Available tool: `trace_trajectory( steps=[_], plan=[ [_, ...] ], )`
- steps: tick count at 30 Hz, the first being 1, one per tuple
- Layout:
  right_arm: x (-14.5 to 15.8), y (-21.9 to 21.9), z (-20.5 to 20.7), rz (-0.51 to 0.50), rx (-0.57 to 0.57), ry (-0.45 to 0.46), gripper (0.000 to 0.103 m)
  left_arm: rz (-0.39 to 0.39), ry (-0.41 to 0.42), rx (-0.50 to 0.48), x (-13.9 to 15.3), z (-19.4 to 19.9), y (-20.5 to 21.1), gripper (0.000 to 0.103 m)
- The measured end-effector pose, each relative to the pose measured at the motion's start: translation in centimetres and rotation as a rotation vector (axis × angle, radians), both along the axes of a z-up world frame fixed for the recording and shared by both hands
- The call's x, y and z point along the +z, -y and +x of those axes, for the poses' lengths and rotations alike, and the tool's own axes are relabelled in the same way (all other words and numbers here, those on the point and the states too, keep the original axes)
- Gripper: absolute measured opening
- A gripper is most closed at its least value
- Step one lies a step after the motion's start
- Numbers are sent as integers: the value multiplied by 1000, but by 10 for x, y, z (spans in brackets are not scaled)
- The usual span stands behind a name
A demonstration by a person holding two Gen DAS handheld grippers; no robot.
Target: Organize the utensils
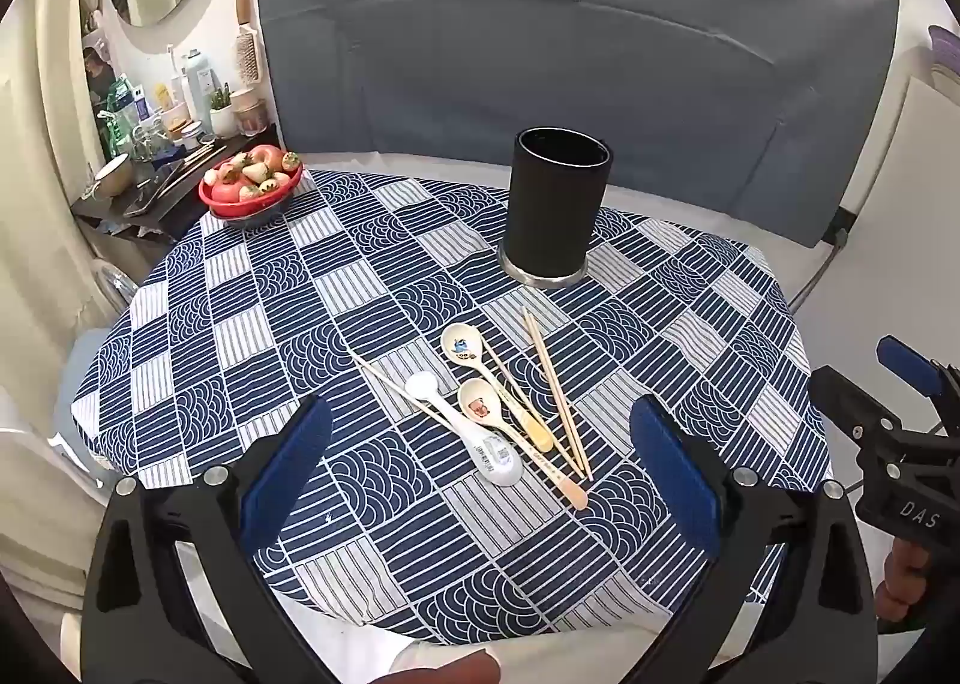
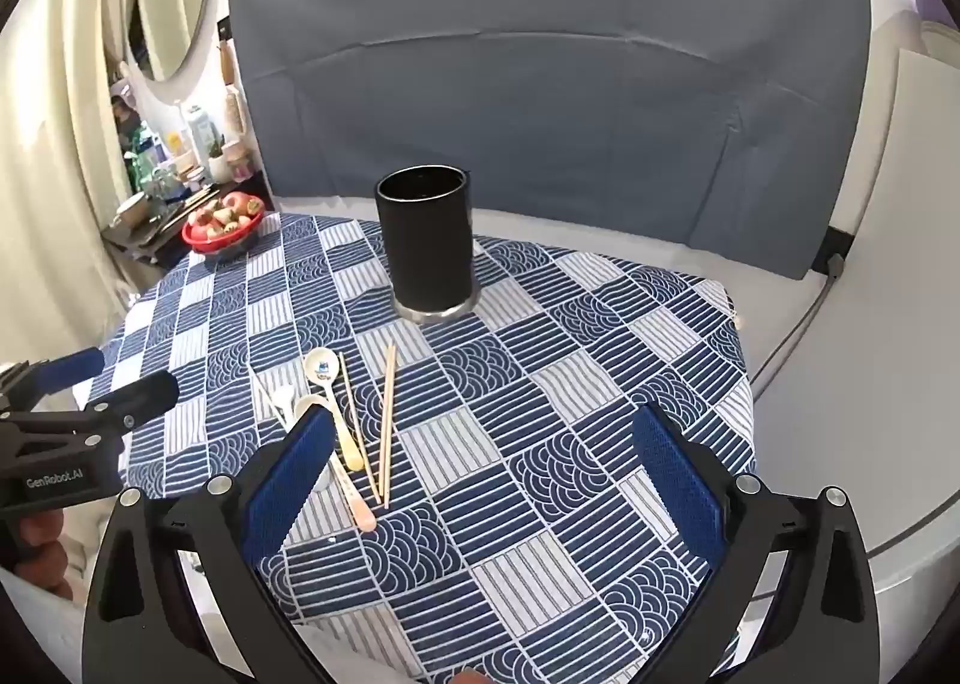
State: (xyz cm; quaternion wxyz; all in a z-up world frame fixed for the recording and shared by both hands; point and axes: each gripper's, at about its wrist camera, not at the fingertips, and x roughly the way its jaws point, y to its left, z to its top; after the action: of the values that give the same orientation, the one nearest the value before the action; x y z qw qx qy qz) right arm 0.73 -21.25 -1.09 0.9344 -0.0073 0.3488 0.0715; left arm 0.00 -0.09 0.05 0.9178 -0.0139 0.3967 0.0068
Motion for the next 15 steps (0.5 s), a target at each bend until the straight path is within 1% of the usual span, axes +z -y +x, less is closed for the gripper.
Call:
trace_trajectory(
  steps=[2, 3, 8, 9, 10, 13, 15],
  plan=[
    [-1, 1, 1, 1, -2, 1, 95, 4, 5, -5, 1, 0, 1, 97],
    [-1, 2, 2, 1, -3, 1, 95, 1, -14, 12, -1, 0, 0, 97],
    [-2, -1, -5, 2, -13, 5, 95, 4, -16, 7, -1, 6, 5, 97],
    [0, -1, 4, 1, 2, -3, 95, -3, -1, 10, -1, -1, 1, 97],
    [1, -2, 2, 1, 2, -2, 95, -9, 10, 12, -1, -8, -3, 97],
    [0, -2, 0, -1, 6, -2, 95, -9, 14, 13, 1, -13, -4, 97],
    [0, -3, -2, 2, 7, -3, 95, -2, 1, 14, -3, -6, -1, 97]
  ],
)
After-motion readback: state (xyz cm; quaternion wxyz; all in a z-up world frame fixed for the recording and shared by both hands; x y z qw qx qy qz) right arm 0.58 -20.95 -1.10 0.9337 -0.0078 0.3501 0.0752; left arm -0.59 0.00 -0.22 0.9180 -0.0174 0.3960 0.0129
